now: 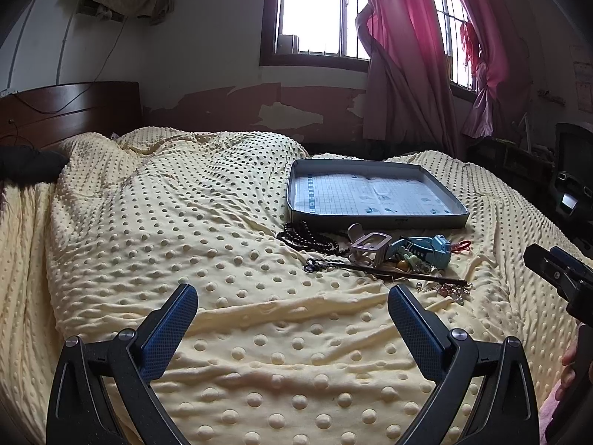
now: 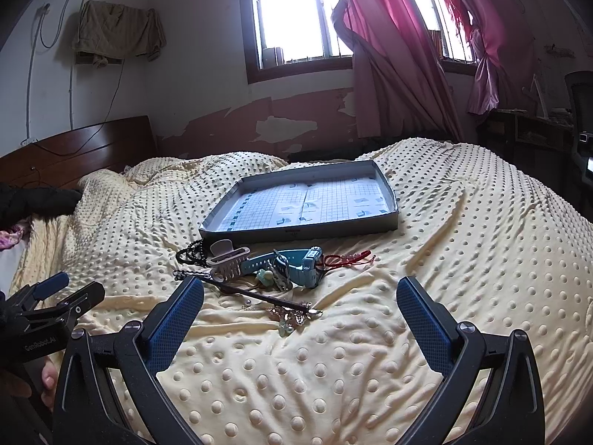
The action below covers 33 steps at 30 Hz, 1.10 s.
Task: Organize jewelry
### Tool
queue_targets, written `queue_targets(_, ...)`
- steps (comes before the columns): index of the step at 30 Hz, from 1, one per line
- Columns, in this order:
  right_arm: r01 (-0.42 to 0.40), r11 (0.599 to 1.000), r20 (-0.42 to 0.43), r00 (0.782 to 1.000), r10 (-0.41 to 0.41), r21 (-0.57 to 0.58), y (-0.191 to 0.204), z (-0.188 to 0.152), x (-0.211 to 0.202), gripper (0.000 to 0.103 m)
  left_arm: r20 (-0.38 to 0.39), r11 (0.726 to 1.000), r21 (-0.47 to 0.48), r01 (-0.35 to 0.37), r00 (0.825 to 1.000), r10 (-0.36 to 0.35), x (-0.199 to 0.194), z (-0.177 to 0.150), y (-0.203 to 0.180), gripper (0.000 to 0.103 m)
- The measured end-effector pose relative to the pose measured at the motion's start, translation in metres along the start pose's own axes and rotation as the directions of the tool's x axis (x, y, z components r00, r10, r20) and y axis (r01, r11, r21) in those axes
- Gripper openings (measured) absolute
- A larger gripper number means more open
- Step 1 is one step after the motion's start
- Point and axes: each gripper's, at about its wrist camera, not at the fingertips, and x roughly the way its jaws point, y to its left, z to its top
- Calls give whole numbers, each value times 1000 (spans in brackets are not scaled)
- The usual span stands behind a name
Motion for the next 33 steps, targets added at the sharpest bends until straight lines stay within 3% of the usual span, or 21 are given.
queue_targets(9, 7, 1000, -25, 1000, -7, 14, -4, 1, 2, 102, -62, 999, 11, 30, 998, -30, 12, -4, -5, 103)
queue_targets(14, 28, 999, -113, 993, -31, -34, -12, 13, 19, 102, -111, 997, 75, 33, 994, -25, 31, 6, -4, 103)
queue_targets(22, -38, 996, -256, 966, 16, -81, -28, 45, 77, 102, -157, 987, 71, 142, 979, -130, 68, 36, -10, 103)
queue_targets(25, -83, 994, -295, 954, 60, -67, -32, 50, 100, 102, -190, 974, 94, 207, 964, -187, 87, 40, -21, 95)
queue_targets(28, -144, 988, -320, 940, 120, -54, -33, 50, 120, 101, -233, 955, 137, 265, 945, -229, 106, 39, -36, 79)
queue_targets(30, -180, 982, -324, 934, 150, -65, -33, 50, 130, 91, -263, 941, 153, 301, 931, -254, 119, 38, -44, 71)
queue_targets(32, -204, 975, -329, 930, 164, -89, -32, 48, 137, 67, -283, 930, 151, 334, 916, -284, 130, 38, -50, 71)
queue_targets(33, -218, 971, -338, 925, 174, -94, -32, 47, 140, 64, -287, 928, 146, 343, 912, -291, 134, 38, -51, 71)
